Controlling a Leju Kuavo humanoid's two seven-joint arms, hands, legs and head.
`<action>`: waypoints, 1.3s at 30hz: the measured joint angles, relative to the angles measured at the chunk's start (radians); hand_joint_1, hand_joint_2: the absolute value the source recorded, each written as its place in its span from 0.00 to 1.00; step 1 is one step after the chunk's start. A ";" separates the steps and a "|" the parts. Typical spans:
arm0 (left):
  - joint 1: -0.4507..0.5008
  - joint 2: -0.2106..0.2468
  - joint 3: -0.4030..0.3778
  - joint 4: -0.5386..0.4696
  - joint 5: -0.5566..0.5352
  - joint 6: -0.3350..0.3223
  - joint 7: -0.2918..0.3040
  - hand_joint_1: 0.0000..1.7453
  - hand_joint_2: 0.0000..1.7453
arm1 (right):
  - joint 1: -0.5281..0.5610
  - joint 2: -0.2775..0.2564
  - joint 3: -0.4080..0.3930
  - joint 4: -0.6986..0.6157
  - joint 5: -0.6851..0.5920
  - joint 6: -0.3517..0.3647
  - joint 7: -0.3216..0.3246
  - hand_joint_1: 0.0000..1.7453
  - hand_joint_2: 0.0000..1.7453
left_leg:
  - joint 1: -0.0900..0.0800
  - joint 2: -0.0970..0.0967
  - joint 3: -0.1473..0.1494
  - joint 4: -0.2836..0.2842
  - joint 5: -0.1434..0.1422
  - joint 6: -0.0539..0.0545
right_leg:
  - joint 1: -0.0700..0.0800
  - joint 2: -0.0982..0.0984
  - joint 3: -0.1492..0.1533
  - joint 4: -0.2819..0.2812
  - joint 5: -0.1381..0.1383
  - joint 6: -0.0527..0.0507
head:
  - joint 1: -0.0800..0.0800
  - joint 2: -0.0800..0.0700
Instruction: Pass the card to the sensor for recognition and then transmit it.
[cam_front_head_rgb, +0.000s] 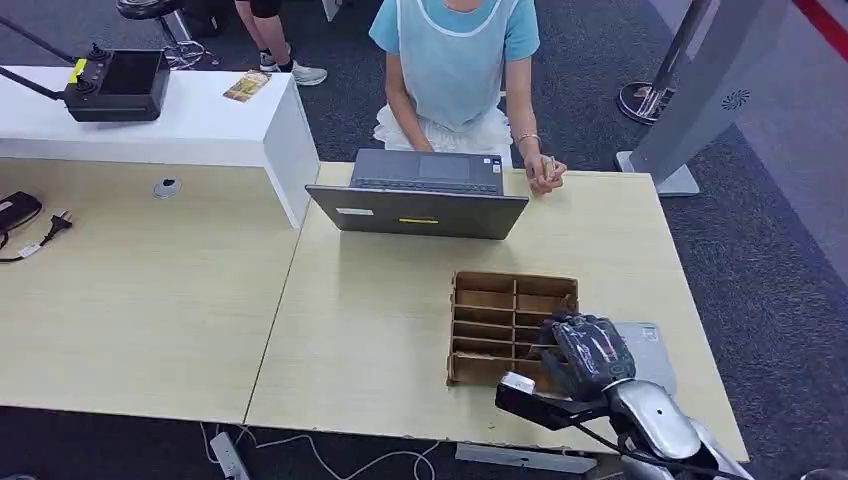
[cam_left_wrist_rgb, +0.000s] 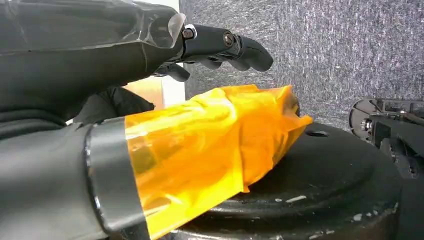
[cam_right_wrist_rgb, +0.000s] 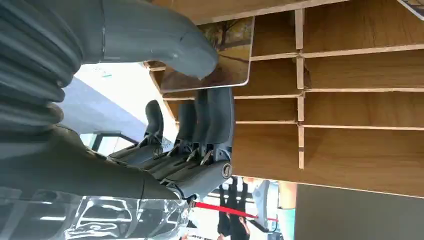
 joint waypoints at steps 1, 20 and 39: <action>0.000 0.000 0.000 0.000 0.000 0.000 0.000 0.00 0.00 | 0.000 0.000 0.000 0.000 0.000 0.000 0.000 0.71 1.00 | 0.000 0.000 0.000 0.000 0.000 0.000 | 0.000 0.000 0.000 0.000 0.000 0.000 | 0.000 0.000; 0.000 -0.001 0.000 -0.005 0.002 0.000 -0.004 0.00 0.00 | 0.004 -0.005 -0.017 -0.014 -0.095 0.012 -0.036 0.88 1.00 | 0.000 0.000 0.001 0.000 0.000 0.000 | 0.000 0.000 0.001 0.000 0.000 0.000 | 0.000 0.000; 0.000 -0.001 0.004 -0.005 0.006 0.001 -0.018 0.00 0.00 | 0.049 -0.091 -0.146 -0.123 -0.308 0.021 -0.124 0.97 1.00 | 0.000 0.000 0.001 0.000 0.000 0.000 | 0.000 0.000 0.001 0.000 0.000 0.000 | 0.000 0.000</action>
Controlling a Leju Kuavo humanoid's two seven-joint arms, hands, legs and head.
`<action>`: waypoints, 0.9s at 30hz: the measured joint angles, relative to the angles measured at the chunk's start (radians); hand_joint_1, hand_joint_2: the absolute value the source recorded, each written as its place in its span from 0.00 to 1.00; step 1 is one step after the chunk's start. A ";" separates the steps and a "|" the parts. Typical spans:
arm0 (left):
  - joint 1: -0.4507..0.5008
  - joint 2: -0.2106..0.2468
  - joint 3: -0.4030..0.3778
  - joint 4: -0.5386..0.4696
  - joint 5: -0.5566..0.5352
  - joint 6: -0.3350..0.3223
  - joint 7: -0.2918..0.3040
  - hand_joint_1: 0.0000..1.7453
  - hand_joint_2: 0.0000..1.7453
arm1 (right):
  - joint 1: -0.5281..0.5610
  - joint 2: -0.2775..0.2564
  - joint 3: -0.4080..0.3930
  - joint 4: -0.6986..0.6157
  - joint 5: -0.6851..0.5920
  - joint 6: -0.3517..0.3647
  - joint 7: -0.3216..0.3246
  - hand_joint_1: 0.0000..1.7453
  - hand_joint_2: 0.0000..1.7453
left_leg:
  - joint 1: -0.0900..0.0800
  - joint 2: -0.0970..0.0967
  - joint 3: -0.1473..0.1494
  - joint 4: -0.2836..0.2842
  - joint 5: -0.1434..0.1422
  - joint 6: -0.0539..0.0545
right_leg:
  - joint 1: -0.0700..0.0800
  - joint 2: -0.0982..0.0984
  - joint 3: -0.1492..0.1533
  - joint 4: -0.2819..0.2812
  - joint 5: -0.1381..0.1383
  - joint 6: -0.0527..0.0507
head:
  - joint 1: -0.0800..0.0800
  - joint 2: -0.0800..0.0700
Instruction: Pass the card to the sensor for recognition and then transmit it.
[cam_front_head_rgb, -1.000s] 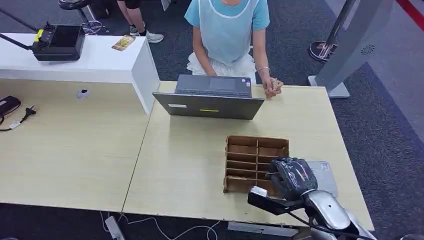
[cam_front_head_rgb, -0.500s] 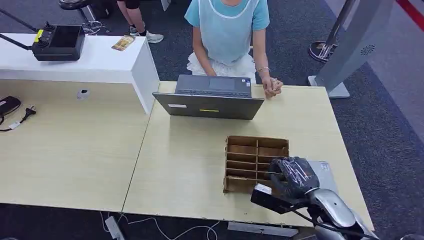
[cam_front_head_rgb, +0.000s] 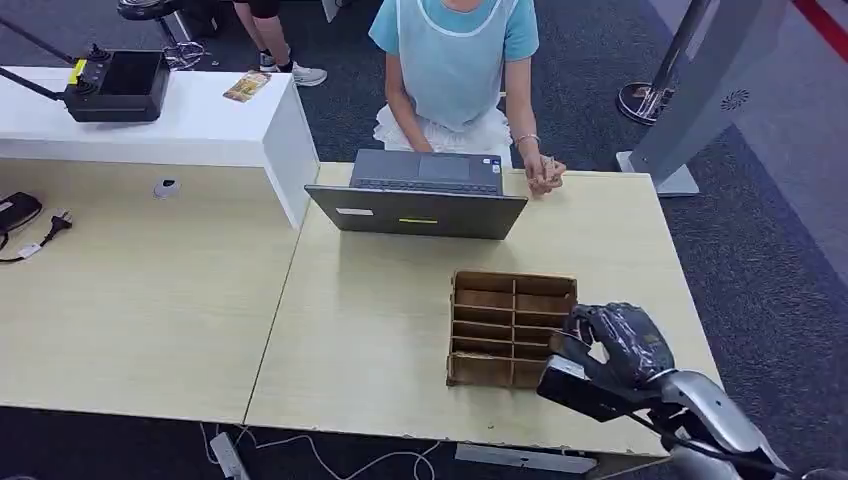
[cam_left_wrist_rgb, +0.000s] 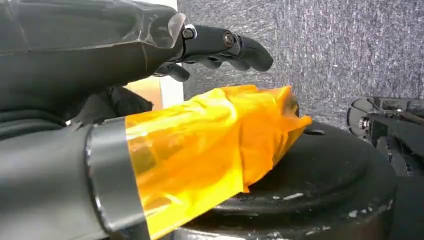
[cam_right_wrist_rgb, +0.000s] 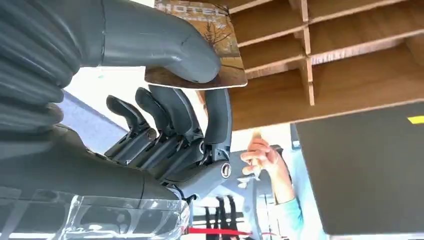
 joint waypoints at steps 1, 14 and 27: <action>0.000 0.000 0.002 0.000 0.000 0.000 -0.001 0.00 0.00 | 0.001 -0.003 -0.005 -0.003 -0.007 0.000 -0.005 0.97 1.00 | 0.000 0.000 0.000 0.000 0.000 0.000 | 0.000 0.000 0.000 0.000 0.000 0.000 | 0.000 0.000; 0.000 0.000 0.005 0.000 0.005 0.000 -0.010 0.00 0.00 | -0.006 -0.022 -0.052 -0.028 -0.122 0.023 -0.068 1.00 1.00 | 0.000 0.000 0.000 0.000 0.000 0.000 | 0.000 0.000 0.000 0.000 0.000 0.000 | 0.000 0.000; 0.000 0.000 0.005 0.000 0.006 0.000 -0.019 0.00 0.00 | -0.044 -0.029 -0.084 -0.034 -0.216 0.051 -0.118 1.00 1.00 | 0.000 0.000 0.000 0.000 0.000 0.000 | 0.000 0.000 0.000 0.000 0.000 0.000 | 0.000 0.000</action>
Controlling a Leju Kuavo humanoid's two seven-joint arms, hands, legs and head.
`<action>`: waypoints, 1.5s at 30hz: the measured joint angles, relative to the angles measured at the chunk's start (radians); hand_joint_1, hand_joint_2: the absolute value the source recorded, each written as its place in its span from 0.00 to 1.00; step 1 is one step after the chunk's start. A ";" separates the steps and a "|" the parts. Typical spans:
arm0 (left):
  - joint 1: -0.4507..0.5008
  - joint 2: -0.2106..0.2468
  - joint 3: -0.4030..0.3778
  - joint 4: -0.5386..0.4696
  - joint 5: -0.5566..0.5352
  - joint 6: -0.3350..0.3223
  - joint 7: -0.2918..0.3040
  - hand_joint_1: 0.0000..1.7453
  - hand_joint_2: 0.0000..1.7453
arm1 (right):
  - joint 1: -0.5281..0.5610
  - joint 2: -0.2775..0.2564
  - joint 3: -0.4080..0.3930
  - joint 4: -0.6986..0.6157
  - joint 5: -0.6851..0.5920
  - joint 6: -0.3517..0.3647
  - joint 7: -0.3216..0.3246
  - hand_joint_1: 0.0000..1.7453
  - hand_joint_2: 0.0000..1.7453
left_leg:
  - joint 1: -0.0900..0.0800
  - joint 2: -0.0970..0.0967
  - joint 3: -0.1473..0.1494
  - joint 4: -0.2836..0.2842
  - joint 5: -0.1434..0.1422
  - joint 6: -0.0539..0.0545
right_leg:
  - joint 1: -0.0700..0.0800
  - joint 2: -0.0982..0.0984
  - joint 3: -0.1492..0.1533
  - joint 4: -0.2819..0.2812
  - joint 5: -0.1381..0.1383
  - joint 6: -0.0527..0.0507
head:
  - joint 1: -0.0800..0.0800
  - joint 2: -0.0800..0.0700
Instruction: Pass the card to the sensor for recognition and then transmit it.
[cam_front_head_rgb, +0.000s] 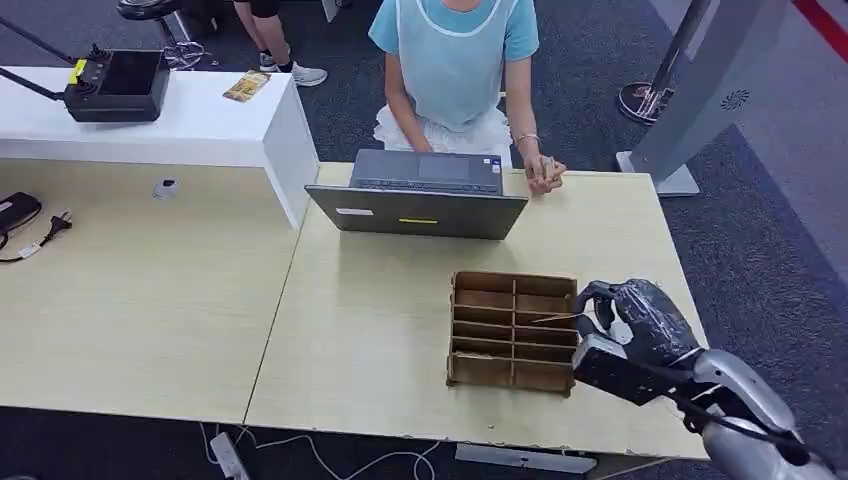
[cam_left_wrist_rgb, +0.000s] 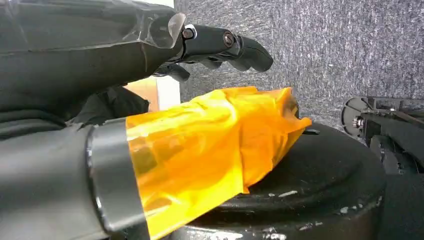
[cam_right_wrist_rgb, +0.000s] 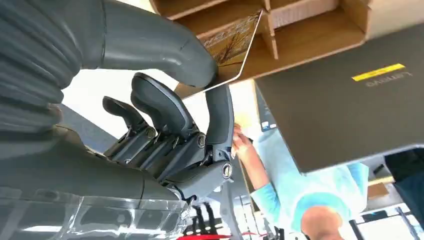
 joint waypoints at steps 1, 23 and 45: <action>0.000 0.000 0.000 0.000 0.000 0.000 0.000 0.00 0.00 | -0.005 0.000 -0.001 0.000 -0.002 0.001 -0.003 1.00 1.00 | 0.000 0.000 0.000 0.000 0.000 0.000 | 0.000 0.000 0.000 0.000 0.000 0.000 | 0.000 0.000; 0.000 -0.003 0.004 -0.003 -0.006 0.000 -0.003 0.00 0.00 | -0.311 0.088 0.020 0.024 -0.073 -0.006 -0.040 1.00 1.00 | 0.000 0.000 0.000 0.000 0.001 0.000 | 0.000 0.000 0.001 0.000 0.000 0.000 | 0.000 0.000; -0.003 0.003 -0.005 -0.003 -0.062 -0.006 0.010 0.00 0.00 | -0.944 0.356 0.162 0.517 0.024 0.001 0.161 1.00 1.00 | 0.000 0.000 0.000 0.000 0.003 -0.002 | 0.000 0.000 0.001 0.001 0.002 0.000 | 0.000 0.000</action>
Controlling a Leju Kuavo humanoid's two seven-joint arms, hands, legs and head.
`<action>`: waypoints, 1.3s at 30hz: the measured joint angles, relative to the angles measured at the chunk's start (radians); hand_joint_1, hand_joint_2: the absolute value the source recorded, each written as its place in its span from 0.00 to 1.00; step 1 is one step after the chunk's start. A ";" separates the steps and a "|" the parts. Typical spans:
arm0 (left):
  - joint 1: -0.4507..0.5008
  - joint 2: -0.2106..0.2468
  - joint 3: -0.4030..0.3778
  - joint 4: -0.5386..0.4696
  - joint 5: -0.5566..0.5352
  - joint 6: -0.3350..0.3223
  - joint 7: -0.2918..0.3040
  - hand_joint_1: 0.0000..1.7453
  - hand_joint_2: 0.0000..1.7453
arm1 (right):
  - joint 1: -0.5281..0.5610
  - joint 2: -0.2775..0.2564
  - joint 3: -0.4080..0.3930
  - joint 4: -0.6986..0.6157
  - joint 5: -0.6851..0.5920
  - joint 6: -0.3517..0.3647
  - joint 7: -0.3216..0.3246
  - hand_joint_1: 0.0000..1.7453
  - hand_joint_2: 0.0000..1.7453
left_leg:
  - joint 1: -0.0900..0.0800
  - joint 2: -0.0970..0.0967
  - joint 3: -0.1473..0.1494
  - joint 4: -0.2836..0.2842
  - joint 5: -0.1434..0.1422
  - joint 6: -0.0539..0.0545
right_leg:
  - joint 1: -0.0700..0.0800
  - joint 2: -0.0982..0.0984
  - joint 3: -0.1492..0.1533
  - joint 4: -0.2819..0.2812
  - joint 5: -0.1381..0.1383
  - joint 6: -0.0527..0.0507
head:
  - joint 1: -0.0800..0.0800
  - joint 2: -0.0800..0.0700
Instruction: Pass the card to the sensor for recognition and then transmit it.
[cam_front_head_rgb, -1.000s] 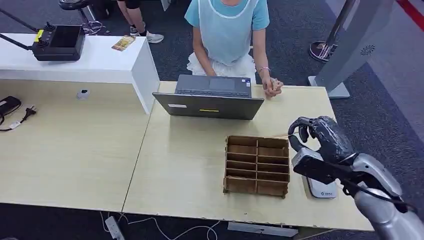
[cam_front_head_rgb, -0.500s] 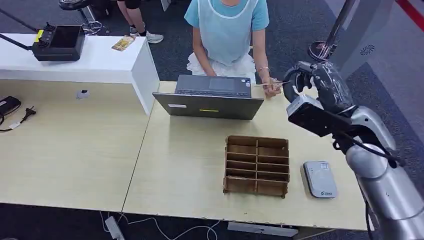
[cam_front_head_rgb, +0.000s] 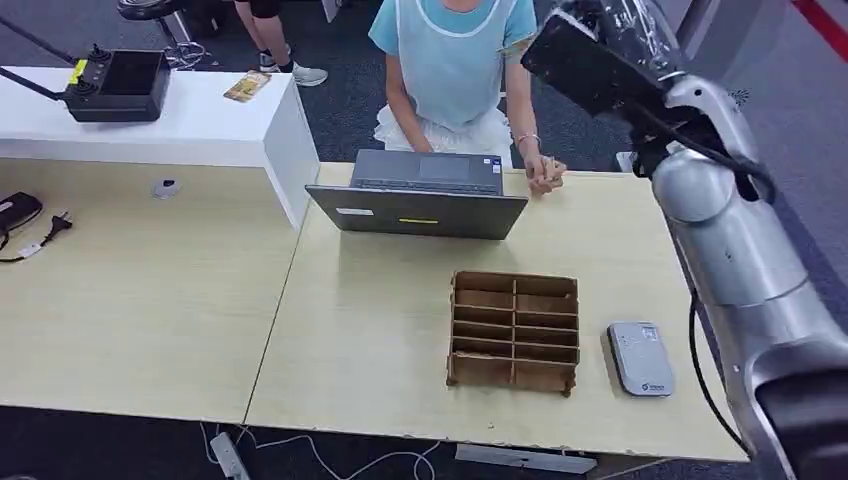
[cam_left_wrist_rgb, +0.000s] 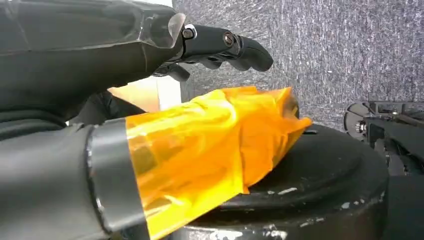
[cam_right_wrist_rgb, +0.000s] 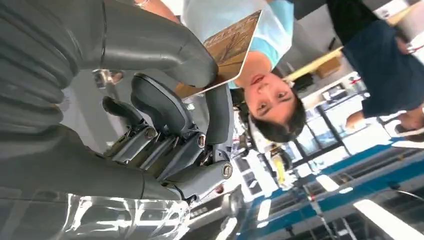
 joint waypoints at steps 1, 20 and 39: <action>0.000 0.000 -0.002 0.000 -0.004 0.000 0.000 0.00 0.00 | -0.024 0.011 0.006 0.034 0.008 0.000 0.007 1.00 1.00 | 0.000 0.000 0.000 0.000 0.000 0.000 | 0.000 0.000 0.000 0.000 0.000 0.000 | 0.000 0.000; -0.005 0.013 -0.048 0.000 -0.040 -0.018 -0.003 0.00 0.00 | -0.301 0.174 0.056 0.596 0.130 0.003 0.053 1.00 1.00 | 0.000 0.000 0.000 0.000 0.000 0.000 | 0.000 0.000 0.000 0.000 0.000 0.000 | 0.000 0.000; -0.005 0.018 -0.057 0.000 -0.040 -0.021 -0.007 0.00 0.00 | -0.328 0.179 0.042 0.833 0.211 -0.024 0.070 1.00 1.00 | 0.000 0.000 0.001 0.001 0.000 0.000 | 0.000 0.000 0.000 0.000 0.000 0.000 | 0.000 0.000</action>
